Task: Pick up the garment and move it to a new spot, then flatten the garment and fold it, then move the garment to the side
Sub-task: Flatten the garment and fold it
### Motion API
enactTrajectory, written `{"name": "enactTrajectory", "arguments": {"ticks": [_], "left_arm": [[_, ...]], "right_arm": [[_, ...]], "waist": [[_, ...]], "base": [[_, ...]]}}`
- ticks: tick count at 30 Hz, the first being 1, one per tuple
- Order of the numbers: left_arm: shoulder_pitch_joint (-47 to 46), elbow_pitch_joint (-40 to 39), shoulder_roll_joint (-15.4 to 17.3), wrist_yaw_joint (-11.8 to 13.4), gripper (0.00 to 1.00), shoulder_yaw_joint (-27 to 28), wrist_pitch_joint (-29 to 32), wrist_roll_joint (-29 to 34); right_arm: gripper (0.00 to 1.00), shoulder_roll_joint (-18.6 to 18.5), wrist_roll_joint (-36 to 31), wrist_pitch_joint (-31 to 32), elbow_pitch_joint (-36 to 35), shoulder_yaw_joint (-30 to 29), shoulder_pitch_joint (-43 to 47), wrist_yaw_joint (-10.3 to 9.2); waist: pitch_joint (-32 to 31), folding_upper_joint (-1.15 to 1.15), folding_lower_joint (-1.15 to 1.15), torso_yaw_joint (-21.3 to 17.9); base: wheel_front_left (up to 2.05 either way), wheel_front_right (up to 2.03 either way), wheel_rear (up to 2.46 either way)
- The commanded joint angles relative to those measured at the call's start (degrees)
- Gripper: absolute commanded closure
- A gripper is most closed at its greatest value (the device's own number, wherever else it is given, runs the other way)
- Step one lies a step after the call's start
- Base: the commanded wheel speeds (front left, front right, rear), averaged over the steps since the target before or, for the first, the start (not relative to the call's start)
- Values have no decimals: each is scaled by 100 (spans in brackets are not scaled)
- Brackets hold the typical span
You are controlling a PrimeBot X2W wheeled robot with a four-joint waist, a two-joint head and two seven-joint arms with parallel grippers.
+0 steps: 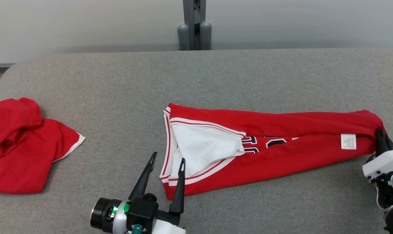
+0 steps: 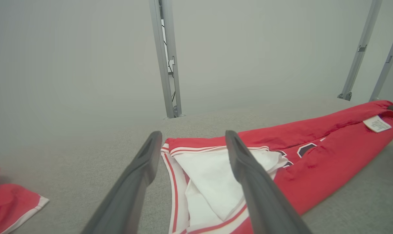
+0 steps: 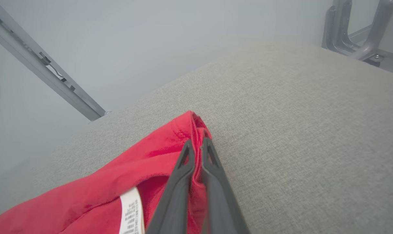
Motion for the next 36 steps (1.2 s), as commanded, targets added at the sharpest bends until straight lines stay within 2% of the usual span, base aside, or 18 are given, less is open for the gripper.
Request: {"name": "enactTrajectory", "arguments": {"ticks": [1,10,16,22,29,36], "left_arm": [[10,4,19,-12,0,29,-26,1],[137,4,20,-112,0,17,-26,-40],[211,24,20,-181,0,-3,-26,-48],[194,28,21,-221,0,-73,-26,-85],[93,15,19,-182,0,-205,-26,-139],[46,-23,21,-69,0,-333,-26,-212]], "right_arm": [[100,-82,110,-48,-191,94,43,-2],[100,-71,739,-74,-1824,770,384,-1],[100,2,721,160,-2466,1418,493,-1],[100,163,650,456,-2626,1865,358,-1],[100,429,424,687,-2620,2350,138,-1],[100,610,252,739,-2437,2596,36,-1]], "waist": [[-64,0,0,-2],[-286,0,0,42],[-408,0,0,151],[-446,0,0,366],[-359,0,0,830],[-275,0,0,1330]], "base": [[0,0,0],[0,0,0],[0,0,0],[0,0,0],[0,0,0],[0,0,0]]}}
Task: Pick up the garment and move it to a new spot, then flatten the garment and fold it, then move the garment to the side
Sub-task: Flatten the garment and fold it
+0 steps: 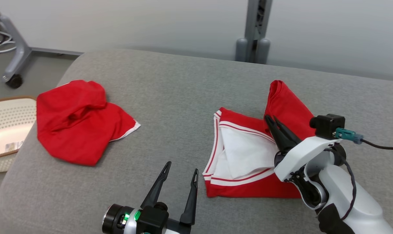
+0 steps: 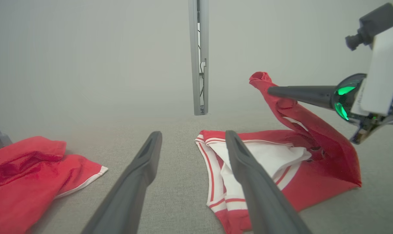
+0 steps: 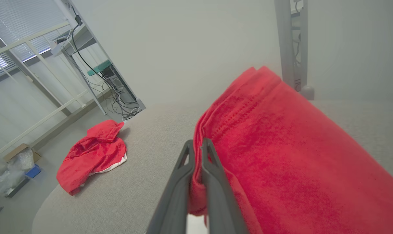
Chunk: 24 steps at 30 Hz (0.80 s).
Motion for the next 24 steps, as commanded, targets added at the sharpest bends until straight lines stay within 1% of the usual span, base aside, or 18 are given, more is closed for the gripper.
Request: {"name": "enactTrajectory", "arguments": {"ticks": [1,7,13,22,23,24], "left_arm": [[-87,-7,22,54,0,-16,-26,-31],[-93,-46,20,100,0,-56,-26,-74],[-122,-64,20,142,0,-115,-26,-108],[-109,-67,21,199,0,-151,-26,-153],[-101,-63,21,204,0,-149,-26,-156],[-91,-60,21,213,0,-144,-26,-156]], "right_arm": [[100,138,-155,-21,174,106,-60,0],[100,345,-312,-1,462,269,-50,0],[100,478,-623,-80,1004,323,-113,0],[100,589,-804,-232,1648,323,-147,0],[82,597,-797,-235,1677,342,-141,0],[67,603,-769,-234,1687,365,-131,0]], "waist": [[75,0,0,351],[130,0,0,623],[195,0,0,823],[255,0,0,980],[250,0,0,979],[244,0,0,972]], "base": [[0,0,0],[0,0,0],[0,0,0],[0,0,0],[0,0,0],[0,0,0]]}}
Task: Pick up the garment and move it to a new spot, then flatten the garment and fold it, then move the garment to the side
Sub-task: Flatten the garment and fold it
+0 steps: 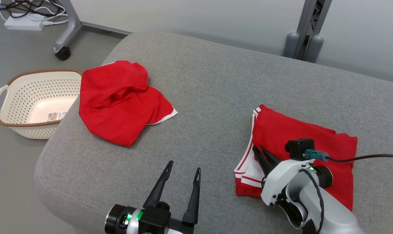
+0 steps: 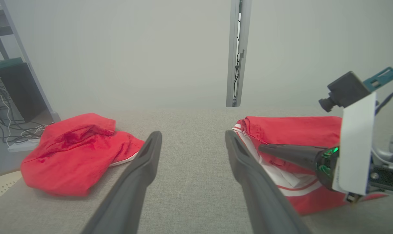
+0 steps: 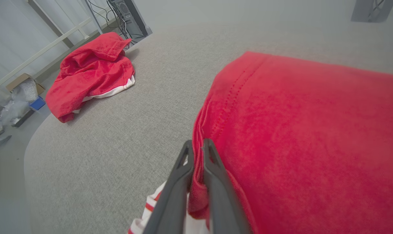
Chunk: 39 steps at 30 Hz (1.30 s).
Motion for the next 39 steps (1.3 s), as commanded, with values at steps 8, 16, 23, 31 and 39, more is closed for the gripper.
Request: {"name": "enactTrajectory", "arguments": {"ticks": [8,16,23,31,39], "left_arm": [[-7,40,20,26,0,77,-26,16],[9,5,20,-31,0,251,-26,-198],[-47,37,21,63,0,547,-26,-582],[-63,406,23,71,0,724,-26,-833],[146,539,23,21,0,772,-26,-812]], "right_arm": [[0,6,546,109,-481,336,111,0],[0,-496,401,-348,-1427,293,225,0],[0,-842,-333,-600,-1754,-417,478,0],[0,-796,-1394,-617,-2545,-1480,1266,0],[0,-776,-1921,-618,-3342,-2115,2138,0]], "waist": [[-94,0,0,-247],[-230,0,0,-899],[-390,0,0,-1666],[-654,0,0,-2321],[-829,0,0,-2470]], "base": [[0,0,0],[0,0,0],[0,0,0],[0,0,0],[0,0,0]]}}
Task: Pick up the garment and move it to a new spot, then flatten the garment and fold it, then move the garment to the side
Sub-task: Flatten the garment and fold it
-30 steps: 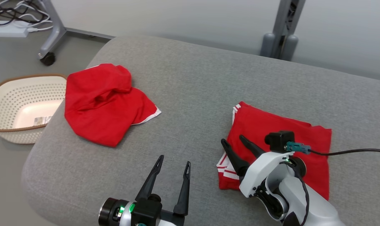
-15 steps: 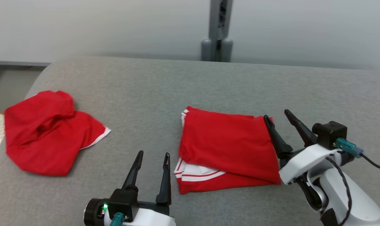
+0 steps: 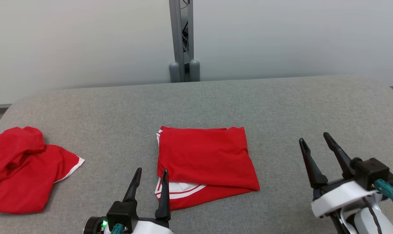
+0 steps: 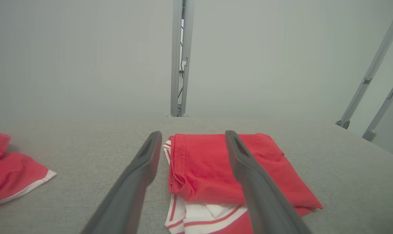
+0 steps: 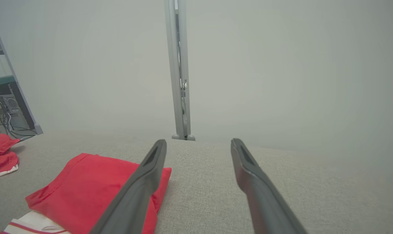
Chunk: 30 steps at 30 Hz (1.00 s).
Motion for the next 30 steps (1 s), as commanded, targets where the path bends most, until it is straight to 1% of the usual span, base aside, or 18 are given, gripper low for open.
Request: {"name": "enactTrajectory", "arguments": {"ticks": [1,7,14,19,26,28,30], "left_arm": [[66,13,25,-23,0,30,-26,75],[273,-152,24,12,0,145,-26,266],[451,-196,24,-84,0,235,-26,418],[515,-183,24,-130,0,271,-26,471],[456,-176,24,-155,0,228,-26,504],[434,-200,23,-138,0,213,-26,505],[402,-214,23,-129,0,186,-26,521]], "right_arm": [[0,23,-101,-26,-188,-111,189,0],[0,140,-318,-26,-768,-417,876,0],[0,319,-475,-26,-1011,-549,1341,0],[0,418,-453,-26,-1034,-576,1439,0],[0,369,-359,-26,-927,-538,1298,0],[0,376,-190,-26,-864,-503,1210,0],[0,376,131,-26,-741,-450,1086,0]], "waist": [[-45,0,0,-10],[-209,0,0,42],[-285,0,0,106],[-290,0,0,146],[-232,0,0,219],[-184,0,0,242],[-128,0,0,276]], "base": [[0,0,0],[0,0,0],[0,0,0],[0,0,0],[0,0,0],[0,0,0],[0,0,0]]}}
